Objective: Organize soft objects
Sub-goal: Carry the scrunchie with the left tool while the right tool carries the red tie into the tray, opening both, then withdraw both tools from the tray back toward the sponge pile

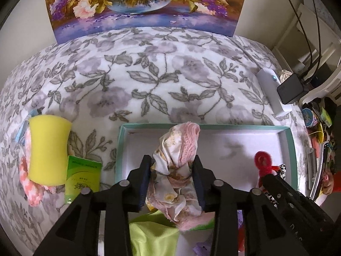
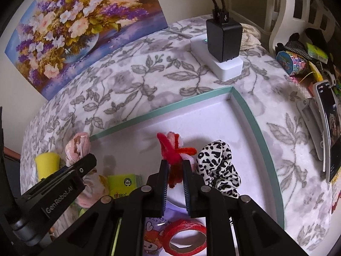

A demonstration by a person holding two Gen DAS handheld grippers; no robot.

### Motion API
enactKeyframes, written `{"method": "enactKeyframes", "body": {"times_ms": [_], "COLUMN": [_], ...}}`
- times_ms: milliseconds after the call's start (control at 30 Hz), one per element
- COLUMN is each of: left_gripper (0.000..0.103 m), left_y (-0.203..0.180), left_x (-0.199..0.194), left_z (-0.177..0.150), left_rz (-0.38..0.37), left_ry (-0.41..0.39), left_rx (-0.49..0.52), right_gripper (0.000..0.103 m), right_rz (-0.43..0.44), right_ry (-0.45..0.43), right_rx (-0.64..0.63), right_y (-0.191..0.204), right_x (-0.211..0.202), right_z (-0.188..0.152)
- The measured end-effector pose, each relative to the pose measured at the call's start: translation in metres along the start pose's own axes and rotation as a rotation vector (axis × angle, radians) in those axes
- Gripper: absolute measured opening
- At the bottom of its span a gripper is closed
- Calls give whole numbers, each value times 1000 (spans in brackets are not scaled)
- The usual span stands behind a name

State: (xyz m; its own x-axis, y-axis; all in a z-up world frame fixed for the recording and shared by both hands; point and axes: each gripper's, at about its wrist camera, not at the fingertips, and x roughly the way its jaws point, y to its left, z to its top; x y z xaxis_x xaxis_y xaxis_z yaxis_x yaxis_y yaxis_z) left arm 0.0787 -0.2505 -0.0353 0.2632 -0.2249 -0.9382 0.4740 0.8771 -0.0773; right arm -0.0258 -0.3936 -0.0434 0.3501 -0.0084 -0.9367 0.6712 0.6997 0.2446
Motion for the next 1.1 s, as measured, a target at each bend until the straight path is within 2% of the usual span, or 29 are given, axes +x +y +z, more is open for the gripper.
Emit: {"method": "enactKeyframes", "body": {"times_ms": [167, 233, 267, 333, 500, 633, 800, 1033, 1100], "left_gripper": [44, 52, 53, 54, 64, 69, 76, 77, 82], "left_y": [6, 9, 11, 15, 27, 35, 41, 45, 46], "left_x": [-3, -5, -6, -8, -9, -9, -11, -14, -14], "left_z": [0, 1, 1, 1, 2, 2, 3, 2, 2], "left_rz": [18, 38, 48, 75, 94, 107, 116, 127, 131], "left_ry": [15, 22, 23, 23, 41, 47, 43, 41, 39], "left_rx": [-24, -37, -41, -48, -81, -105, -120, -128, -132], "right_gripper": [16, 17, 20, 36, 39, 53, 61, 62, 64], "right_rz": [-9, -13, -16, -17, -27, -41, -52, -60, -63], "right_ry": [5, 0, -2, -8, -16, -22, -22, -9, -9], "right_rx": [-19, -24, -28, -36, -65, -87, -100, -101, -107], "right_y": [4, 6, 7, 9, 16, 20, 24, 23, 23], "right_x": [-1, -4, -6, -9, -14, -16, -16, -12, -11], "right_z": [0, 0, 1, 1, 1, 1, 0, -1, -1]}}
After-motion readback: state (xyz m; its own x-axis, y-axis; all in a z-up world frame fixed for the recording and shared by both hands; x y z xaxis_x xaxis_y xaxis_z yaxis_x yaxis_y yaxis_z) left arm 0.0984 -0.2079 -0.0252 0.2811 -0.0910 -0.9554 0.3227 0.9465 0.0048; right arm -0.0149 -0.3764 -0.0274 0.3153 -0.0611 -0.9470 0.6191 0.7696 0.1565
